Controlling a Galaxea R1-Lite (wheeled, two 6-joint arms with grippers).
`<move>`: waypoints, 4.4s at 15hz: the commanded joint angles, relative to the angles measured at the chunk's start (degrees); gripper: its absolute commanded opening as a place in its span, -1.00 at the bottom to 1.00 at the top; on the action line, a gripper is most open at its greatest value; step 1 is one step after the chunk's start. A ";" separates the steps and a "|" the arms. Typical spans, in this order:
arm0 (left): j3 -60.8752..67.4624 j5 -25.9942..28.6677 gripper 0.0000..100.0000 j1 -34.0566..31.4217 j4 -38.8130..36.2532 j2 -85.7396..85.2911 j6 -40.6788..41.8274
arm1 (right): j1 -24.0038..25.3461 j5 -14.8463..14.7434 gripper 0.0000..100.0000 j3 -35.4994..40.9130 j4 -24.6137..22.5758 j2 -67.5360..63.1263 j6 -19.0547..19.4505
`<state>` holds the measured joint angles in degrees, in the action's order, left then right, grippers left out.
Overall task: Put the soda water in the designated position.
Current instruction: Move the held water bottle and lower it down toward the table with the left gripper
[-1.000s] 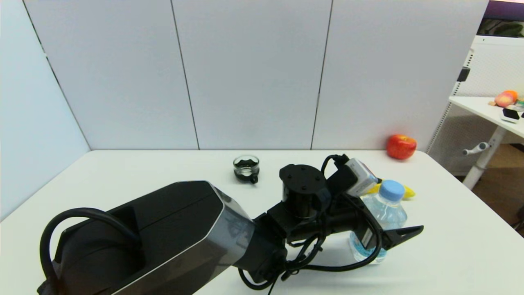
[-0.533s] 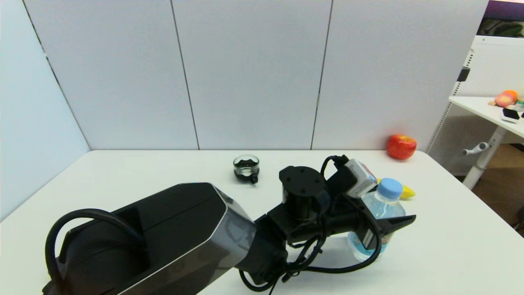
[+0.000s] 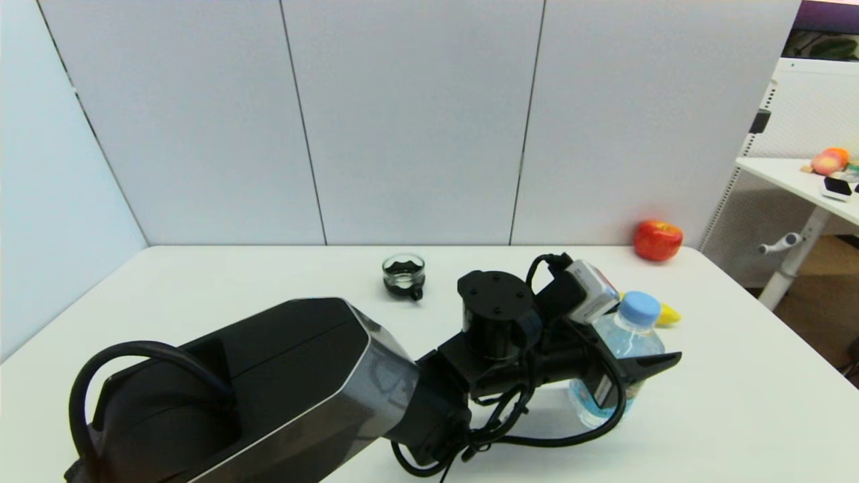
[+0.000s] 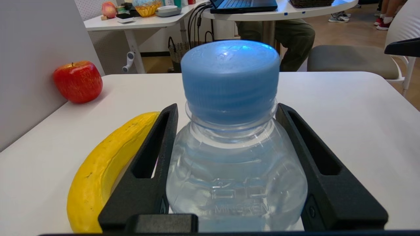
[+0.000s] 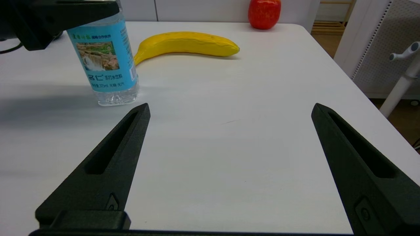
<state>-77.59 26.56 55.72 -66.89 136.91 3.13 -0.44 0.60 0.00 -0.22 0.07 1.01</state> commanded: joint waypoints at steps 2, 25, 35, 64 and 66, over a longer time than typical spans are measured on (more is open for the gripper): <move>0.43 0.16 -1.00 -0.62 0.62 -3.58 0.29 | 0.00 0.02 1.00 0.00 -0.04 0.01 0.04; 30.84 0.51 -1.00 -41.57 1.32 -31.53 2.14 | 0.00 0.02 1.00 0.00 -0.04 0.01 0.04; 39.45 0.51 -1.00 -47.90 -2.28 -33.38 2.05 | 0.00 0.02 1.00 0.00 -0.04 0.01 0.04; 29.25 0.42 -1.00 -42.80 -17.05 -12.02 -0.50 | 0.00 0.02 1.00 0.00 -0.04 0.01 0.04; 29.25 0.42 -1.00 -42.80 -17.13 -11.84 -0.50 | 0.00 0.02 1.00 0.00 -0.04 0.01 0.04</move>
<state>-48.35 26.84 12.92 -83.49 124.70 2.61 -0.44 0.60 0.00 -0.24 0.07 1.04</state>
